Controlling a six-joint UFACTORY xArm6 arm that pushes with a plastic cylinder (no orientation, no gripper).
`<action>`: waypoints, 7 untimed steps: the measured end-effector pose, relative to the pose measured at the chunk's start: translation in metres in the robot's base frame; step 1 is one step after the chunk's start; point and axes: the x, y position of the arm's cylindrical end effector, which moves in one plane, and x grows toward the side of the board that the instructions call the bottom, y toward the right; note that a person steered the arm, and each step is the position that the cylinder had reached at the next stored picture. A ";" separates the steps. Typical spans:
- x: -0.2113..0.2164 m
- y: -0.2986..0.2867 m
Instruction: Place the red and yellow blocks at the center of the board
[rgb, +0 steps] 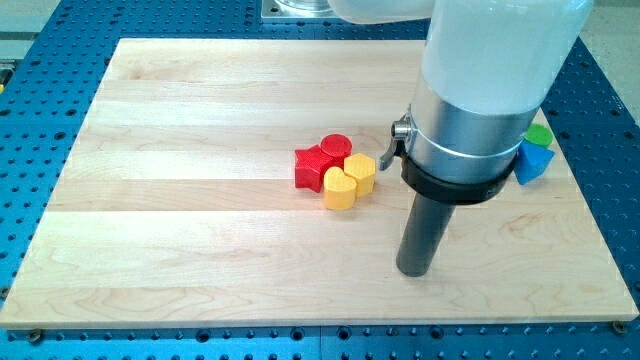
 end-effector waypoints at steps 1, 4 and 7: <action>-0.018 -0.016; -0.102 -0.050; -0.111 -0.052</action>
